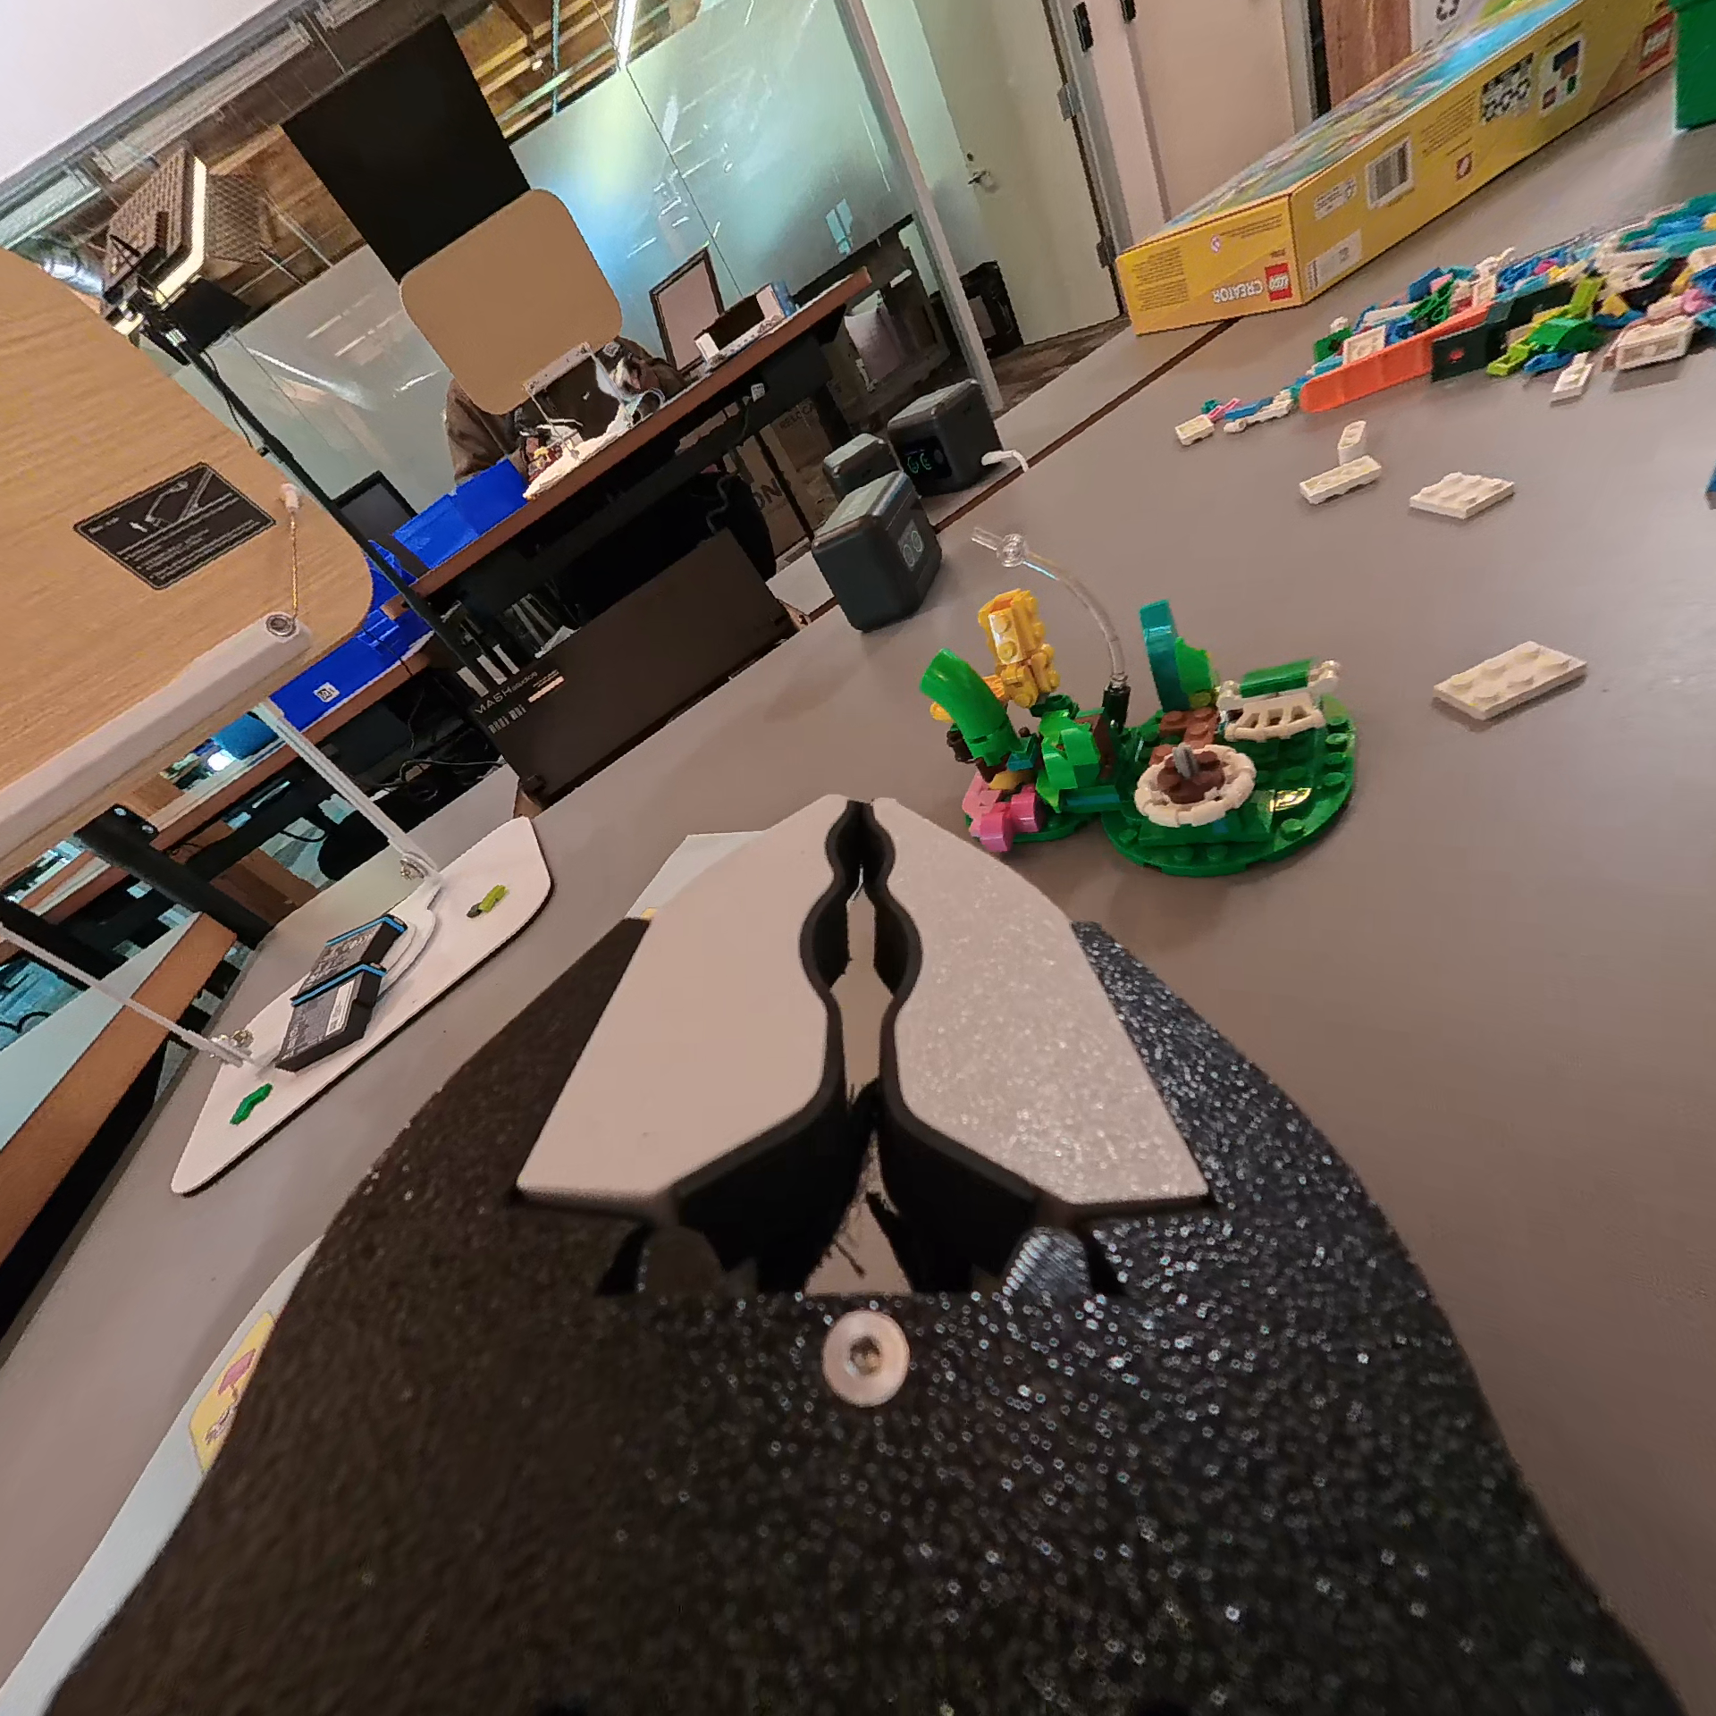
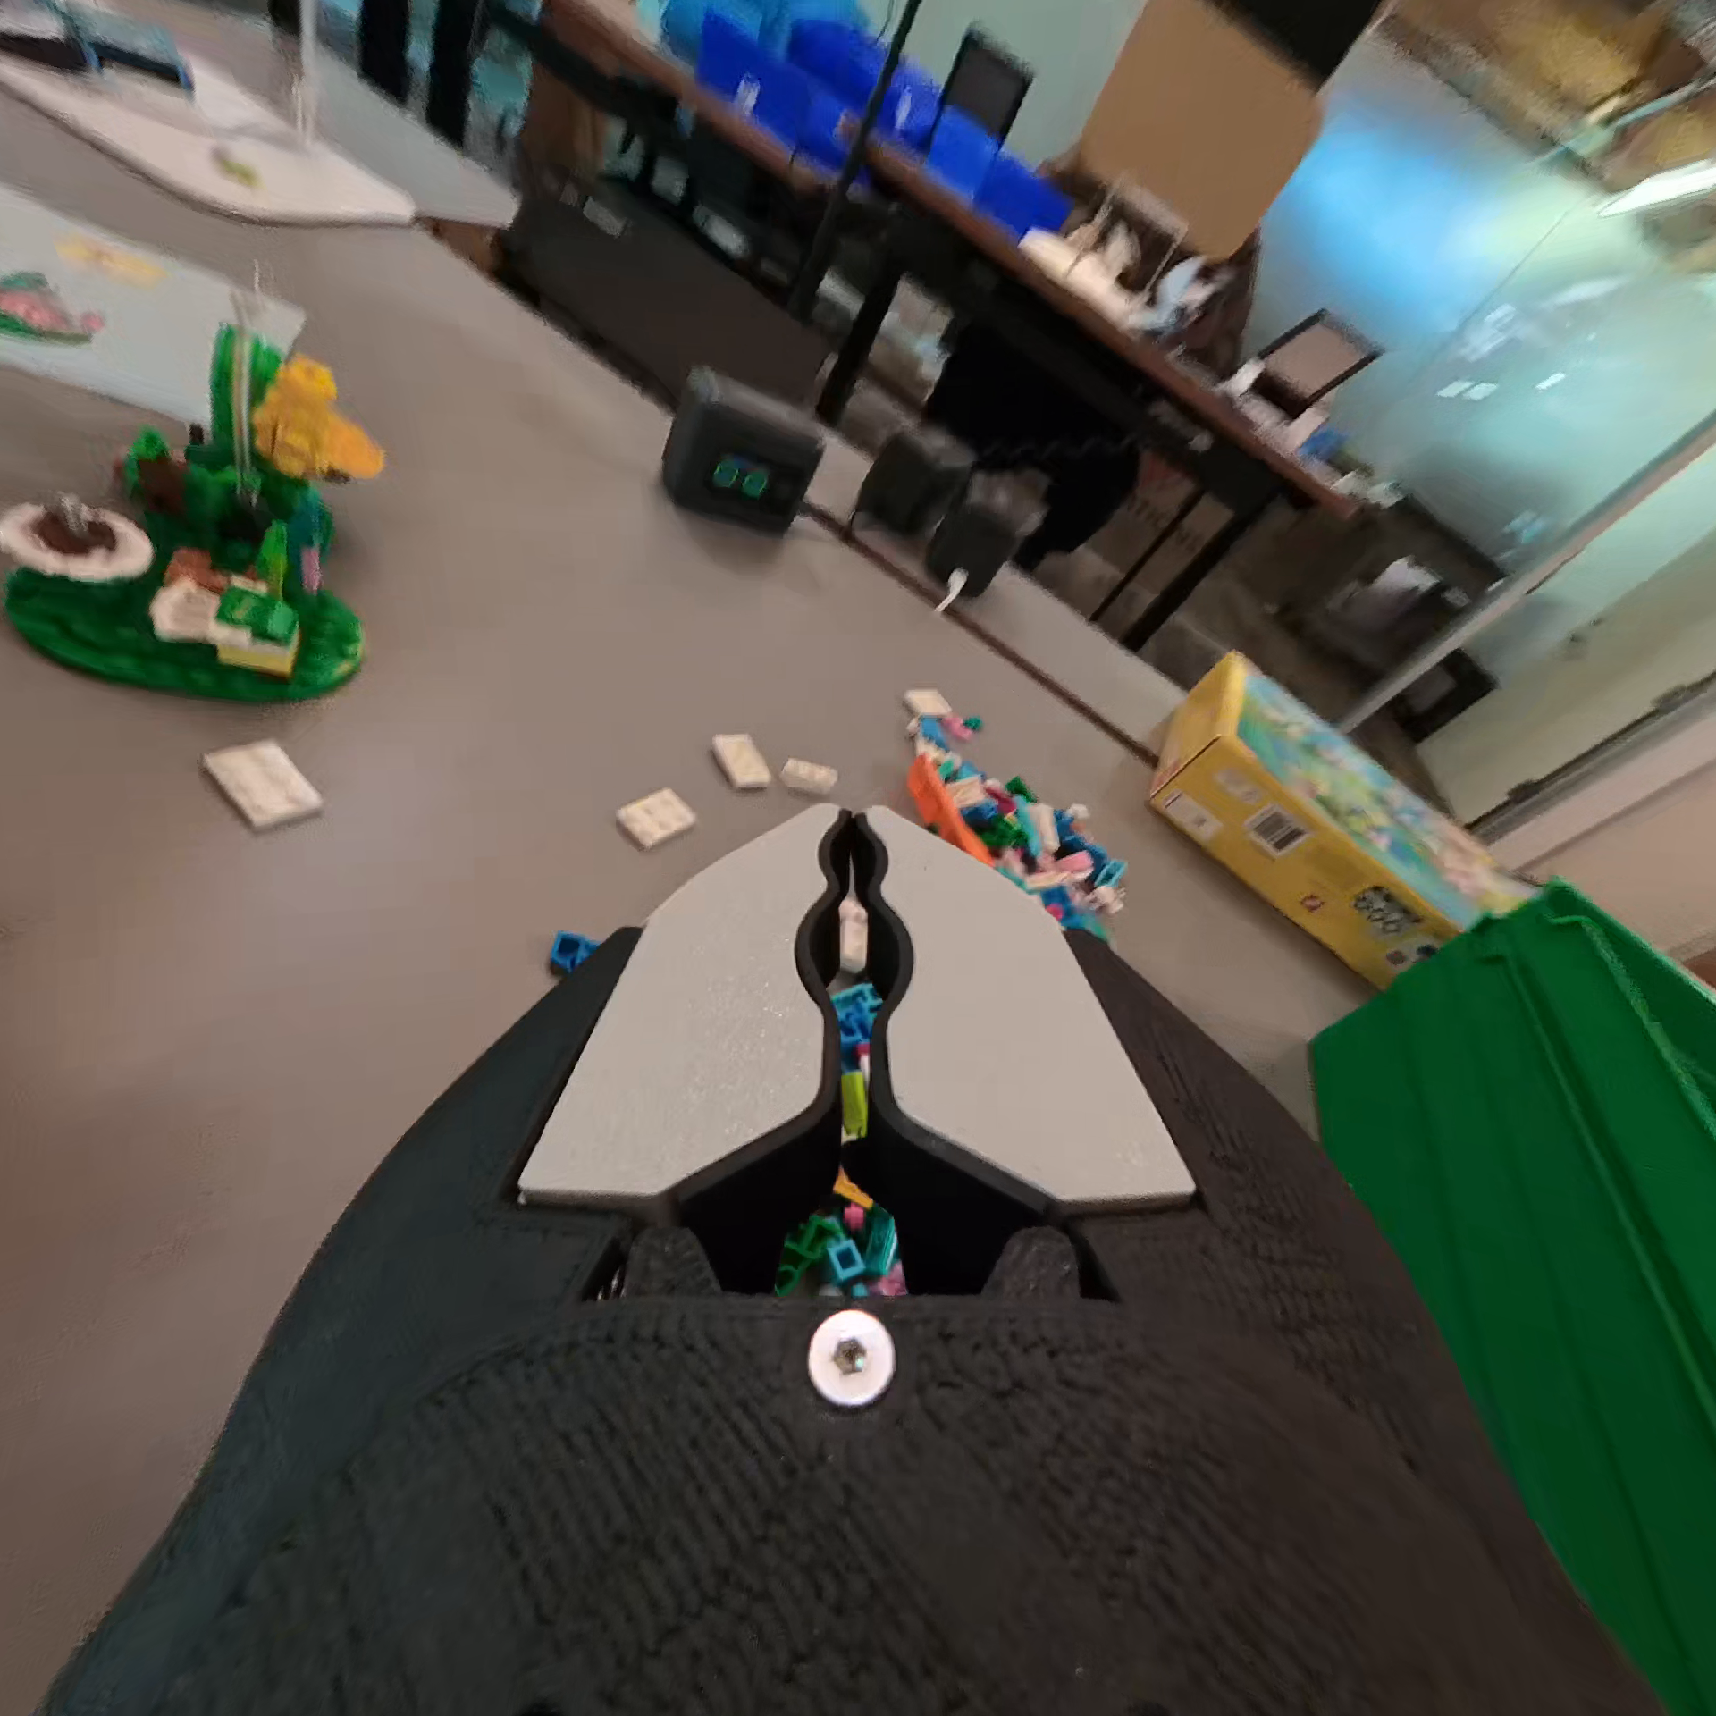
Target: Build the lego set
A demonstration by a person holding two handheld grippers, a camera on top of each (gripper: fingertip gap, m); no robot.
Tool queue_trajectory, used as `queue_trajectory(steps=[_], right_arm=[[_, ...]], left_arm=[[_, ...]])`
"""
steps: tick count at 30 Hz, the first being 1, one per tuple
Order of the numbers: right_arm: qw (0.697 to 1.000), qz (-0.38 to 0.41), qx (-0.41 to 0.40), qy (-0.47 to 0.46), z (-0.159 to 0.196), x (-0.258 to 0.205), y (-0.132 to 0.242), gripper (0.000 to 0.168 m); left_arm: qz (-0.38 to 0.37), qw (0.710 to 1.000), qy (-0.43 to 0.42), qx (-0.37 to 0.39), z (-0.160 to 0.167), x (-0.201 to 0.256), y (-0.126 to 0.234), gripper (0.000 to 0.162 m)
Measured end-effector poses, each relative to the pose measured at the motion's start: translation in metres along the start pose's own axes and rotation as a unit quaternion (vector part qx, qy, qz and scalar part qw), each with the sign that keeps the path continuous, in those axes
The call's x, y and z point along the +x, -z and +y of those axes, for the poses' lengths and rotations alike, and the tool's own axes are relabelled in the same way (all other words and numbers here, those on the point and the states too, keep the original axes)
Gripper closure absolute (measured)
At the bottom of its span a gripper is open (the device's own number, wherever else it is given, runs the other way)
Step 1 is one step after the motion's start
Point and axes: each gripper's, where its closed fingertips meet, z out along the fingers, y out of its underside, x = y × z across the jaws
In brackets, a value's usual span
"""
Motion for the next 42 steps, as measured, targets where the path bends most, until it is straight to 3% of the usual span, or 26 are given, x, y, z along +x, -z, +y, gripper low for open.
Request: queue_trajectory(steps=[3,5,9,15,18,31,38,42], right_arm=[[0.994,-0.079,-0.074,0.009,0.02,-0.003,-0.022,0.168],[0.978,-0.159,-0.131,0.022,0.033,-0.01,-0.037,0.158],[0.917,-0.305,-0.214,0.143,0.053,-0.016,-0.056,0.153],[0.801,-0.432,-0.298,0.288,0.079,-0.018,-0.074,0.148],[0.763,-0.448,-0.327,0.334,0.091,-0.015,-0.081,0.149],[0.703,-0.492,-0.397,0.325,0.099,-0.013,-0.09,0.162],[0.713,-0.48,-0.392,0.329,0.093,-0.019,-0.089,0.162],[0.732,-0.474,-0.345,0.347,0.062,-0.037,-0.083,0.162]], left_arm=[[0.002,1.0,0.0,0.002,-0.001,0.001,0.0,0.162],[0.004,1.0,-0.001,0.004,-0.001,0.001,0.001,0.162],[0.007,1.0,-0.001,0.008,-0.002,0.002,0.001,0.162],[0.011,1.0,-0.007,0.011,-0.003,0.004,0.001,0.162],[0.012,1.0,-0.008,0.012,-0.004,0.004,0.0,0.162],[0.016,1.0,-0.008,0.011,-0.004,0.005,-0.003,0.162],[0.017,1.0,-0.008,0.012,-0.004,0.006,-0.004,0.162],[0.016,1.0,-0.006,0.013,-0.004,0.006,-0.004,0.162]])
